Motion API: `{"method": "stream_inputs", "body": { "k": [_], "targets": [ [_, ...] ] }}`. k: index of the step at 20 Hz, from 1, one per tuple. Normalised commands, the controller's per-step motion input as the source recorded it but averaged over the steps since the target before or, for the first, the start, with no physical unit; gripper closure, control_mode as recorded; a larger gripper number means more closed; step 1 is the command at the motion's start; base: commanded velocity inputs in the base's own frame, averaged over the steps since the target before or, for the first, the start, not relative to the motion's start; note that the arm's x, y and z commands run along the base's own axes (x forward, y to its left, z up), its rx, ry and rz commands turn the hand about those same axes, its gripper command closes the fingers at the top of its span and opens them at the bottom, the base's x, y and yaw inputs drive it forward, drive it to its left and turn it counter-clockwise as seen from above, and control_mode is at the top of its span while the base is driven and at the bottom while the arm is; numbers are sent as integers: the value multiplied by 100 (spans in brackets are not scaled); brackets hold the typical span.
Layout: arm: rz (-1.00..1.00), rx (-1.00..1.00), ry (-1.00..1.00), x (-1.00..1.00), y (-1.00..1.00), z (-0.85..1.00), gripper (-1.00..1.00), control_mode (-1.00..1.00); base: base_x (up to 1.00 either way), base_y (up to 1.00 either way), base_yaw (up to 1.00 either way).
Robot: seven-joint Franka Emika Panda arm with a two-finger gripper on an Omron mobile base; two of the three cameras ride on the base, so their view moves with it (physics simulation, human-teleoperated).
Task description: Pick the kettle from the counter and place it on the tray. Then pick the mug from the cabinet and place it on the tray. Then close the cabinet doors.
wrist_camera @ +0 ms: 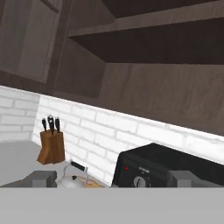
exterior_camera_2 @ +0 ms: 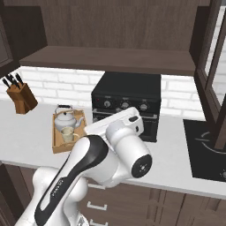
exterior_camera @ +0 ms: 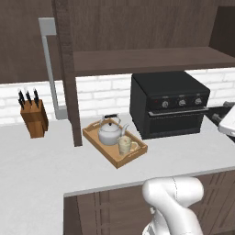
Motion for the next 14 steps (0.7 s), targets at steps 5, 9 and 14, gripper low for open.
{"method": "stream_inputs", "body": {
  "k": [5,9,14],
  "targets": [
    [0,3,0,19,-18,-14,-100,-100,0,0,0],
    [0,4,1,14,-20,-8,-100,-100,0,0,0],
    [0,11,-1,0,-52,0,-100,-100,0,0,0]
  ]
}}
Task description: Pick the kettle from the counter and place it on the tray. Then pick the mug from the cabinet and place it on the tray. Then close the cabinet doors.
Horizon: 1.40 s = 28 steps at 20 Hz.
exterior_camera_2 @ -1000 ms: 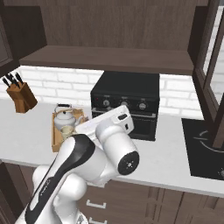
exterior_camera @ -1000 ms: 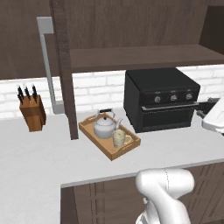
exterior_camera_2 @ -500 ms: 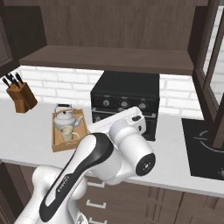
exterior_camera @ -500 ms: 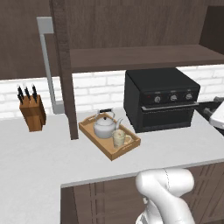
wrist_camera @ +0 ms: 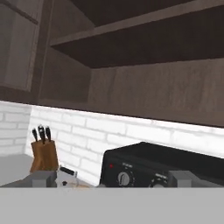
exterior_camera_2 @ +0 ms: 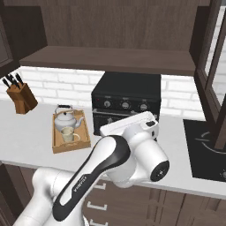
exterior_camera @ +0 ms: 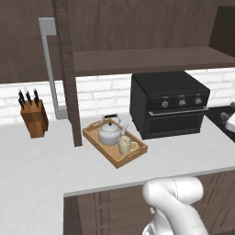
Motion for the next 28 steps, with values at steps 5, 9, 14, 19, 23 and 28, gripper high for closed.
{"method": "stream_inputs", "body": {
  "k": [5,9,14,19,23,28],
  "targets": [
    [-2,11,-3,0,-67,1,-100,-100,0,0,0],
    [-3,10,-4,0,-69,1,-100,-100,0,0,0],
    [-2,10,-4,0,-64,0,-100,-100,0,0,0],
    [0,4,-1,0,-60,-5,-100,-100,0,0,0],
    [0,0,0,0,-49,-10,-100,-100,0,0,0],
    [0,0,0,2,-40,-18,-100,-100,0,0,0]
  ]
}}
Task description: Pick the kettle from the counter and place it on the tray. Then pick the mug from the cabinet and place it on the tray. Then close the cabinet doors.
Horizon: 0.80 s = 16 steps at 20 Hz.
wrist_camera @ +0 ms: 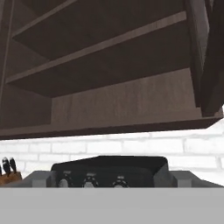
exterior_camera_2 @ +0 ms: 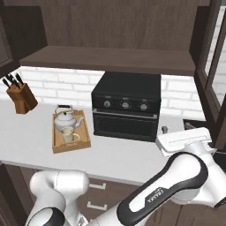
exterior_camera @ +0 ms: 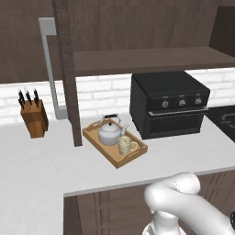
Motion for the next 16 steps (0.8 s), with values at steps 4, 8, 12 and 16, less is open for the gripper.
{"method": "stream_inputs", "body": {
  "k": [4,8,12,16],
  "targets": [
    [0,0,-5,0,-47,-1,-100,-100,0,0,0],
    [0,0,-7,0,-48,2,-100,-100,0,0,0],
    [0,0,-20,0,-47,28,-100,-100,0,0,0],
    [0,0,-20,-4,-38,34,-100,-100,0,0,0]
  ]
}}
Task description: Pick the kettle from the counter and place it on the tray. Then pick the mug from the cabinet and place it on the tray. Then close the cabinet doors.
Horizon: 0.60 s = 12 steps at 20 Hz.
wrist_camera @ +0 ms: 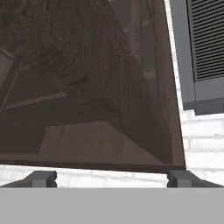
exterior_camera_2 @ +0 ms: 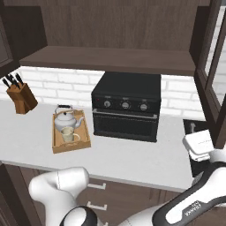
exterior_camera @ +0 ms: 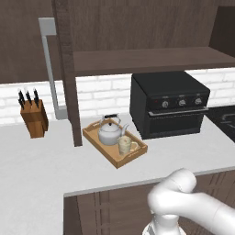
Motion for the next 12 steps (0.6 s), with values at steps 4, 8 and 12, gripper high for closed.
{"method": "stream_inputs", "body": {
  "k": [4,8,12],
  "targets": [
    [0,0,-18,-6,-32,30,-100,-100,0,0,0],
    [0,-1,-23,-14,-5,49,-100,-100,0,0,0],
    [2,-14,-16,-12,24,53,-100,-100,0,0,0]
  ]
}}
